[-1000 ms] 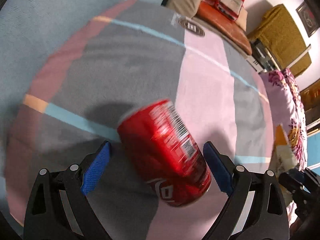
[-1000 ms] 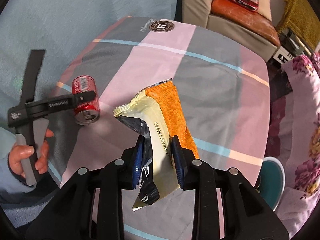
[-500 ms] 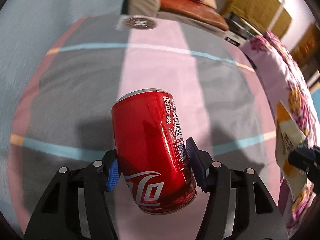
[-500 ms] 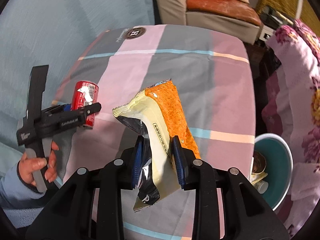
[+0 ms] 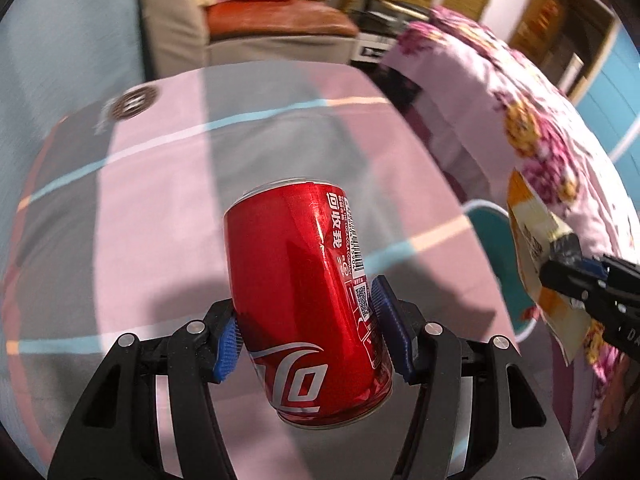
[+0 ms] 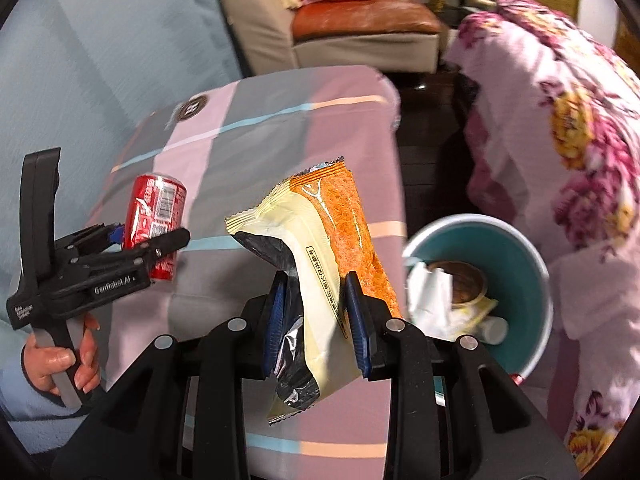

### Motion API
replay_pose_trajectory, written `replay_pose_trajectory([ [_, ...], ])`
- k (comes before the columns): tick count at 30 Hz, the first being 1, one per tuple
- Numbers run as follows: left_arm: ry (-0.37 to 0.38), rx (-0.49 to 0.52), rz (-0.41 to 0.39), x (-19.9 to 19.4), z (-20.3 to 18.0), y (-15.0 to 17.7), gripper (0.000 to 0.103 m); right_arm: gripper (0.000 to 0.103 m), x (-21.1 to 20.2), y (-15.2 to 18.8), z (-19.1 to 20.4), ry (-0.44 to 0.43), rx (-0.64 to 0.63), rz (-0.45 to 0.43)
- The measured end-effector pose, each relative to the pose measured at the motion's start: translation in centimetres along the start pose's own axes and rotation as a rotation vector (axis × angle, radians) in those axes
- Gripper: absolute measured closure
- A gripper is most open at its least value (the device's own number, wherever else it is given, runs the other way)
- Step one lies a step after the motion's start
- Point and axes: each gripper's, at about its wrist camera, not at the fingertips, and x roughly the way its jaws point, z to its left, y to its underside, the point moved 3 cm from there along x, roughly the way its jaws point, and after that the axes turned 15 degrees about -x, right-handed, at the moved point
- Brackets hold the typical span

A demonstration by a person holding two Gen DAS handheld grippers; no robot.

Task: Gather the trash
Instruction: 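Carry both items over the wastebasket and open both tools to drop them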

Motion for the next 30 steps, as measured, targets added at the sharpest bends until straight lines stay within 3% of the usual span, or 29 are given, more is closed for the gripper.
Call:
replay_pose_trajectory([
  [8,0.061,0.178,0.040,1.4,-9.0,2.1,0.043,0.075,-3.7,3.7,-6.0,0.038,0.139,-0.079],
  [18,0.124,0.323,0.099,4.0,-17.5,4.6,0.043,0.075,-6.8,8.1,-12.5,0.090,0.292,-0.105],
  [30,0.156,0.378,0.159,7.1,-21.8,5.7,0.043,0.074,-6.2,9.7,-15.3,0.110,0.331,-0.069],
])
